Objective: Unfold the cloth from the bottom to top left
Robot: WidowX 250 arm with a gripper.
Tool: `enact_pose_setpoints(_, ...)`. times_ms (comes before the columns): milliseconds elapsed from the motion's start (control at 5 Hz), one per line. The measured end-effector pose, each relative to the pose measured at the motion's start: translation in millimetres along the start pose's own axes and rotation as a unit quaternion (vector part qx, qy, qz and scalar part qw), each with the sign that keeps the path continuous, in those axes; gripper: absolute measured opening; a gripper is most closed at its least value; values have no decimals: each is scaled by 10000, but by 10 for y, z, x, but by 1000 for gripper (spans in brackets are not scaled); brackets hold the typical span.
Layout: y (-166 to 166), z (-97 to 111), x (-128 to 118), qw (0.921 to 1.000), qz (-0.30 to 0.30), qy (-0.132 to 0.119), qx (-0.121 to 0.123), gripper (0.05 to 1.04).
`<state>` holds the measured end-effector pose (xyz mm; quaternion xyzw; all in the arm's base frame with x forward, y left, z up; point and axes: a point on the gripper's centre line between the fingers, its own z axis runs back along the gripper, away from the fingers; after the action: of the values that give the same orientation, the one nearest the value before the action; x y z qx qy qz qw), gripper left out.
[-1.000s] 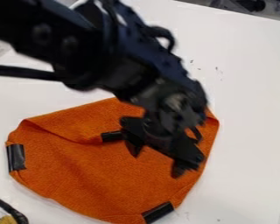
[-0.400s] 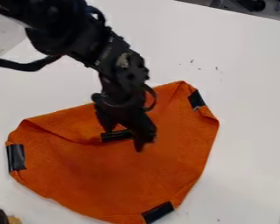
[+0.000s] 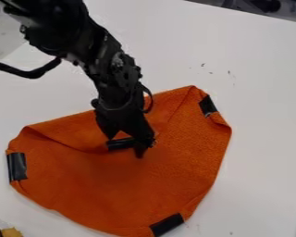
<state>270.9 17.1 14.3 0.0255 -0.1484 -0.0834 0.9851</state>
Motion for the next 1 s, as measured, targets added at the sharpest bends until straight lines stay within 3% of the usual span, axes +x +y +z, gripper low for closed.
enact_pose_setpoints(200,34,-53,64,9999,-92,27,-50,946)
enact_pose_setpoints(600,39,-90,161,9996,-169,142,-150,381)
enact_pose_setpoints(800,65,-57,188,9994,-186,284,-66,190)
enact_pose_setpoints(1000,136,49,276,9987,-330,329,219,88)
